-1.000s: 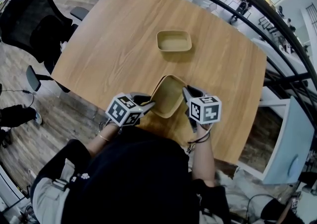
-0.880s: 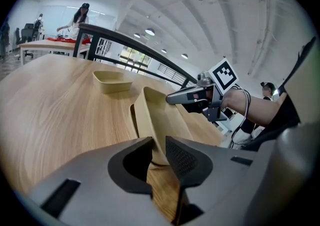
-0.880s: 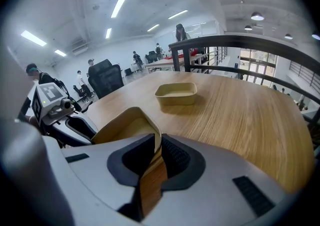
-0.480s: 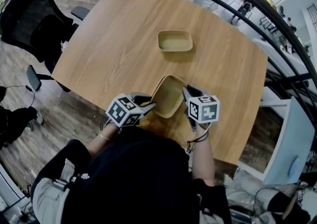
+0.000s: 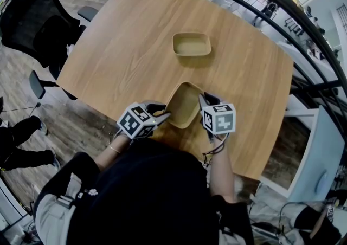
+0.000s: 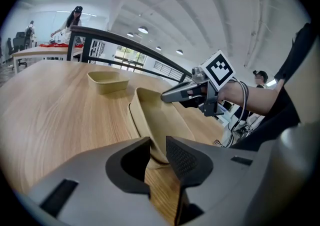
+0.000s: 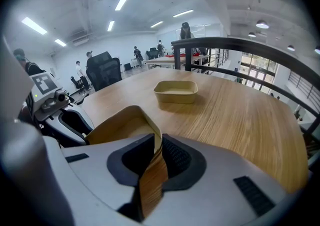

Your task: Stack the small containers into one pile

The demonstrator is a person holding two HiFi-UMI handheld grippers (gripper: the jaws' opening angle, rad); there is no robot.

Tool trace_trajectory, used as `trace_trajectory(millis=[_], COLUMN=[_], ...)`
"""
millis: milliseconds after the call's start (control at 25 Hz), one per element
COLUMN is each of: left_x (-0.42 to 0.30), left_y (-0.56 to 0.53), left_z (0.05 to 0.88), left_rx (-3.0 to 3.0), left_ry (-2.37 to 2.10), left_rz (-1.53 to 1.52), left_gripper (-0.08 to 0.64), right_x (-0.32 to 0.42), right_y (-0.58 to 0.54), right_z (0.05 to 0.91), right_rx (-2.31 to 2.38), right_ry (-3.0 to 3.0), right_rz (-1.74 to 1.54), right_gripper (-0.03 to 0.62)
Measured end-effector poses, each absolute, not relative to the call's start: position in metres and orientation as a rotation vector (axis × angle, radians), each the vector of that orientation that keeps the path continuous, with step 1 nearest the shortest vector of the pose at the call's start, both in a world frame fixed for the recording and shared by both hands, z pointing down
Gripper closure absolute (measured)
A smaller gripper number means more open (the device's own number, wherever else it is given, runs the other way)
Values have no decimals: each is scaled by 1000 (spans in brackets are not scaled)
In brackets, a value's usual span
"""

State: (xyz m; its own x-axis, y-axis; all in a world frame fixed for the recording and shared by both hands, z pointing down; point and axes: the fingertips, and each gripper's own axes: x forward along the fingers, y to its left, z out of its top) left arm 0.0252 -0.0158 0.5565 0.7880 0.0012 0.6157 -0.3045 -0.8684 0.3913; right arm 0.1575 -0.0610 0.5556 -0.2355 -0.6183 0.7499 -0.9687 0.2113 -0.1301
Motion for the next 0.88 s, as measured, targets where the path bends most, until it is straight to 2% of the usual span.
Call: trace_trajectory(millis=[680, 880], left_x=[24, 21], left_y=[-20, -22], left_z=[559, 559], left_rx=[2526, 2535], left_ry=[-257, -272], left_rz=[861, 867], left_gripper=[469, 469], right_x=[155, 160], right_y=[-61, -61], right_z=[558, 557], right_rx=[1494, 1525], right_ry=[-1940, -1917], right_rz=[833, 812], right_gripper=[537, 459])
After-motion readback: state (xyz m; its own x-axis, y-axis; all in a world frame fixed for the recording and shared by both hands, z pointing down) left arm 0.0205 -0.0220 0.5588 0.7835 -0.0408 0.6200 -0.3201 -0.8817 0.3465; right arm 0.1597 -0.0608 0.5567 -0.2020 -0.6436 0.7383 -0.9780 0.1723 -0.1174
